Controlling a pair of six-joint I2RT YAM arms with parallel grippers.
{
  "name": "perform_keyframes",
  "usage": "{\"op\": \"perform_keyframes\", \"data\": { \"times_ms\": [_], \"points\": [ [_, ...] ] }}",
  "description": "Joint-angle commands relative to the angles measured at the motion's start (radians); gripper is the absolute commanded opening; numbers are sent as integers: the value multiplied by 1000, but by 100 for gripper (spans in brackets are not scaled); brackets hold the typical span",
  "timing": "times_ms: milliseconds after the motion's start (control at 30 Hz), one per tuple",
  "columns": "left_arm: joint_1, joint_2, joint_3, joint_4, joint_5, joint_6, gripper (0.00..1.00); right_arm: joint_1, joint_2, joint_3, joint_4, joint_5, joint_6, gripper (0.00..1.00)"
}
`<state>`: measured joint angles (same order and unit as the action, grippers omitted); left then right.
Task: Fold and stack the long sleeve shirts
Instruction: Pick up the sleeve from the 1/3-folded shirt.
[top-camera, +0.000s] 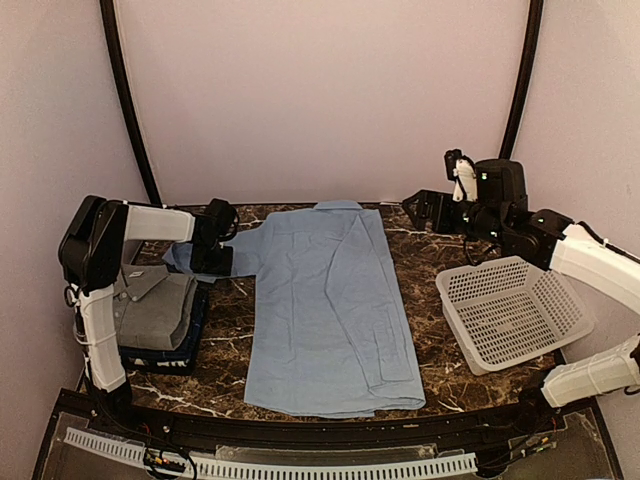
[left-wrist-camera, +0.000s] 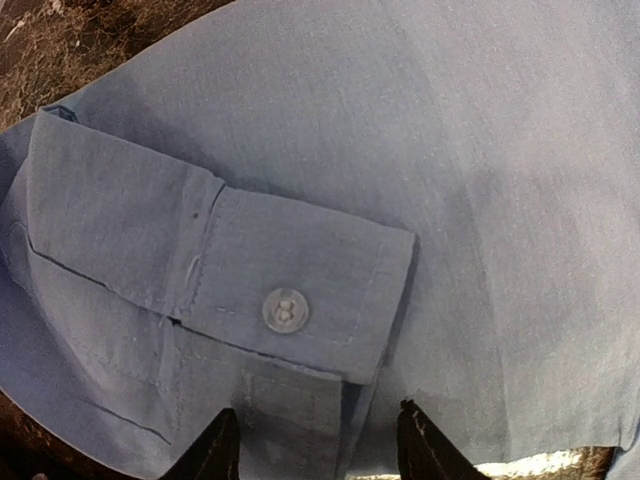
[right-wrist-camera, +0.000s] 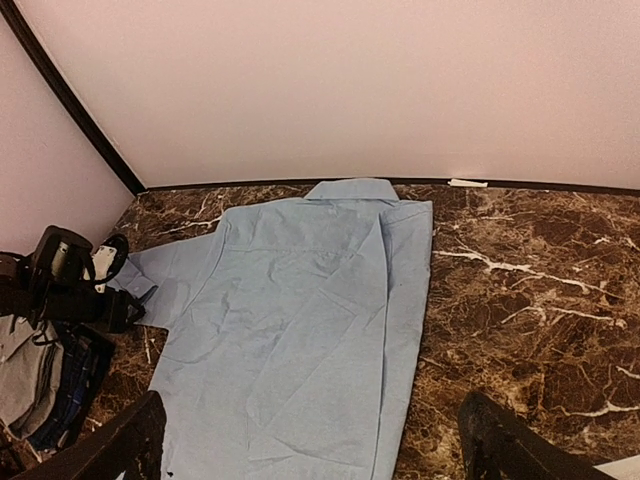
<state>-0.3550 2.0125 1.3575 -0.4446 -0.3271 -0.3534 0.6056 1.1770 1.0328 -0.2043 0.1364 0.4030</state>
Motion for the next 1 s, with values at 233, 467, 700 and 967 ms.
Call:
{"op": "perform_keyframes", "data": {
  "times_ms": [233, 467, 700, 967],
  "points": [
    [10, 26, 26, -64, -93, 29, 30, -4, 44, 10, -9, -107, 5, 99],
    [10, 25, 60, -86, -91, 37, 6, 19, 54, -34, 17, -120, 36, 99],
    [10, 13, 96, -113, -104, 51, 0, 92, 110, -52, 19, -129, 61, 99],
    [10, -111, 110, -138, -61, 53, 0, 274, 223, -21, 12, -31, 93, 99]
  ]
}}
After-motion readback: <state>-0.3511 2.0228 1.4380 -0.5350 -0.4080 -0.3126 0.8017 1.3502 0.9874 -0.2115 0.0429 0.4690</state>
